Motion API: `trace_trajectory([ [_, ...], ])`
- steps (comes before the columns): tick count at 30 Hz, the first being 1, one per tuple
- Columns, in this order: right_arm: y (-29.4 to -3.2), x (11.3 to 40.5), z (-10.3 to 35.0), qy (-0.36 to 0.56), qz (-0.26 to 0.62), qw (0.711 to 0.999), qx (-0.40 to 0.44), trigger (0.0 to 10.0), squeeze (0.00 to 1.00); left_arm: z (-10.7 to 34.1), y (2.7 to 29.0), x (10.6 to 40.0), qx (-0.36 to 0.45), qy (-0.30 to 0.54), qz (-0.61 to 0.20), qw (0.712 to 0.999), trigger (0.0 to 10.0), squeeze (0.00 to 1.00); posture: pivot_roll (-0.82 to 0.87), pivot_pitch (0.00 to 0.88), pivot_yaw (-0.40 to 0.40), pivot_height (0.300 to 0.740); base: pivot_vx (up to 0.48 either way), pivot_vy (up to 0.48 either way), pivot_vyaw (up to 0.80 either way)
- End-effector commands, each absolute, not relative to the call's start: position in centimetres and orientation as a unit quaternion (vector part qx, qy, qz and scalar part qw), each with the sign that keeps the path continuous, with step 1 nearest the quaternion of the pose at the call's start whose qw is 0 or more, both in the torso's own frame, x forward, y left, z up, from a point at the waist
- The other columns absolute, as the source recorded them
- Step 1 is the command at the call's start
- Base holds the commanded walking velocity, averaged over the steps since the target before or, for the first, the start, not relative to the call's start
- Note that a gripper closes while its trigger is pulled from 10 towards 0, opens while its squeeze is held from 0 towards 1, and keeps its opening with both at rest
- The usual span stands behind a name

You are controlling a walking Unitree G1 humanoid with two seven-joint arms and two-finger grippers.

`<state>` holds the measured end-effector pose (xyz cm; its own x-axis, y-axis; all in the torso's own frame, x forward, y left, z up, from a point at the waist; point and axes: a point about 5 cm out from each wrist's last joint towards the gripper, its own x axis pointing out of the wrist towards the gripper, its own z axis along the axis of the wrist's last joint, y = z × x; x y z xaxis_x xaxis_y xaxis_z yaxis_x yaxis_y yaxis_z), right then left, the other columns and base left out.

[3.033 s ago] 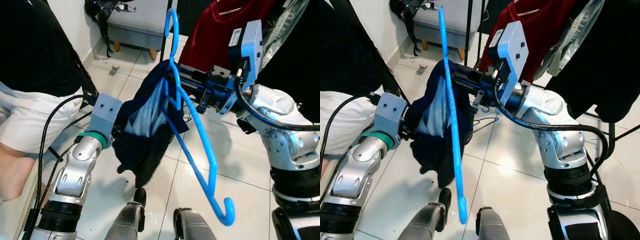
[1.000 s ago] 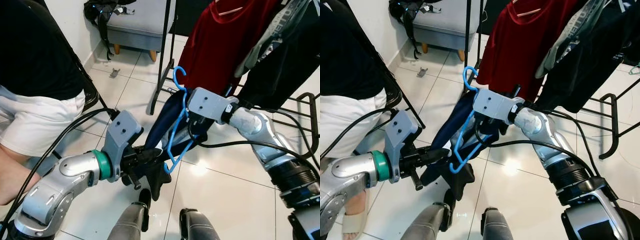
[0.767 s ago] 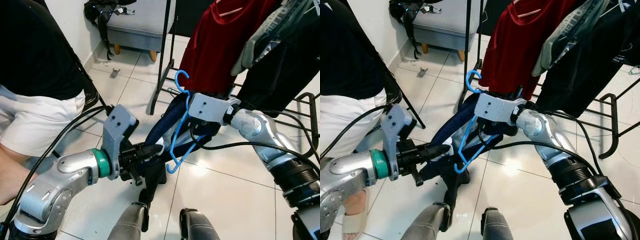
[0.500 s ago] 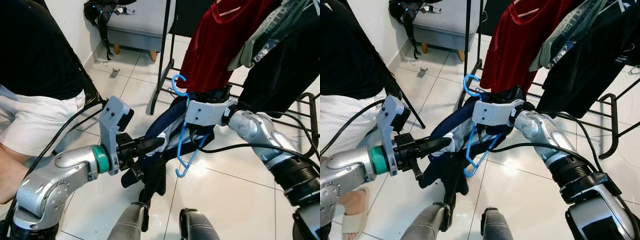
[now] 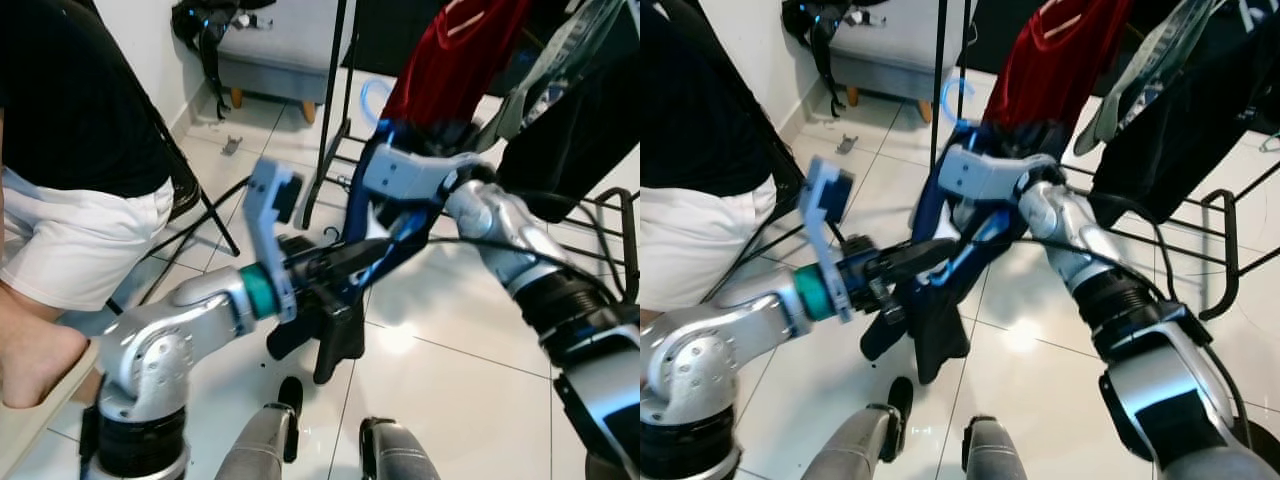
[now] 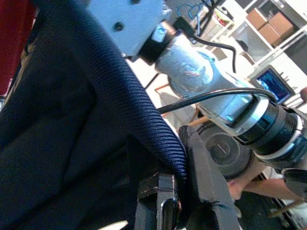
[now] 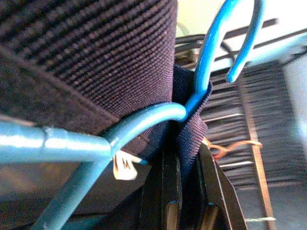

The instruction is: Hang hanger

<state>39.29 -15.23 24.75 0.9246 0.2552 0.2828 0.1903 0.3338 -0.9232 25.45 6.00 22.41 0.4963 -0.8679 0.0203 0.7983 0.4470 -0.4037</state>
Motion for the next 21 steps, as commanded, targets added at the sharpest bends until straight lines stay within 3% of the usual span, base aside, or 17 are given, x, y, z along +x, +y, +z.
trace_trajectory([
  [1,-16.8,39.5,25.3,-0.193,-0.041,0.798,-0.57,10.0,0.0,21.7,4.2,25.5,-0.2,0.136,-0.5,0.831,10.0,0.0,-0.04,0.169,0.067,0.74,0.0,0.0,0.0],
  [8,-16.2,39.2,25.5,-0.238,-0.065,0.799,-0.549,10.0,0.0,21.9,3.4,26.1,-0.241,0.153,-0.486,0.826,10.0,0.0,-0.04,0.171,0.065,0.74,0.0,0.0,0.0],
  [12,-15.4,38.5,25.4,-0.283,-0.079,0.825,-0.483,10.0,0.0,22.3,2.9,26.1,-0.267,0.16,-0.486,0.817,10.0,0.0,-0.04,0.169,0.062,0.74,0.0,0.0,0.0],
  [14,-14.2,37.9,25.5,-0.315,-0.083,0.853,-0.408,10.0,0.0,22.5,2.1,26.5,-0.275,0.162,-0.47,0.823,10.0,0.0,-0.04,0.169,0.062,0.74,0.0,0.0,0.0],
  [21,-13.1,37.4,26.0,-0.345,-0.091,0.868,-0.347,10.0,0.0,23.0,0.9,27.4,-0.274,0.167,-0.431,0.843,10.0,0.0,-0.04,0.166,0.061,0.74,0.0,0.0,0.0],
])
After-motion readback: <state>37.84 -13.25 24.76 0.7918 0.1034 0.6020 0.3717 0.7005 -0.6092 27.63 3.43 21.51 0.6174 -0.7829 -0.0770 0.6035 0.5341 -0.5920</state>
